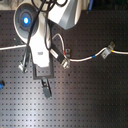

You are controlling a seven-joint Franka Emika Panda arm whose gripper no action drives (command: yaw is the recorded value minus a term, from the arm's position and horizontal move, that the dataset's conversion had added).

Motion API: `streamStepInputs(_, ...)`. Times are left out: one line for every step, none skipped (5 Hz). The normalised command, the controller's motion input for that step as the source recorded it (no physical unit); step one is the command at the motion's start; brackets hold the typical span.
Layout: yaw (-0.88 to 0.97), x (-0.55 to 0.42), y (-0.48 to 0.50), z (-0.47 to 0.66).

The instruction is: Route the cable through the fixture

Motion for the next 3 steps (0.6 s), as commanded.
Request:
streamStepInputs(-0.11, -0.419, 0.379, 0.48)
streamStepInputs(0.0, -0.445, 0.086, 0.35)
streamStepInputs(0.15, -0.361, -0.164, 0.01)
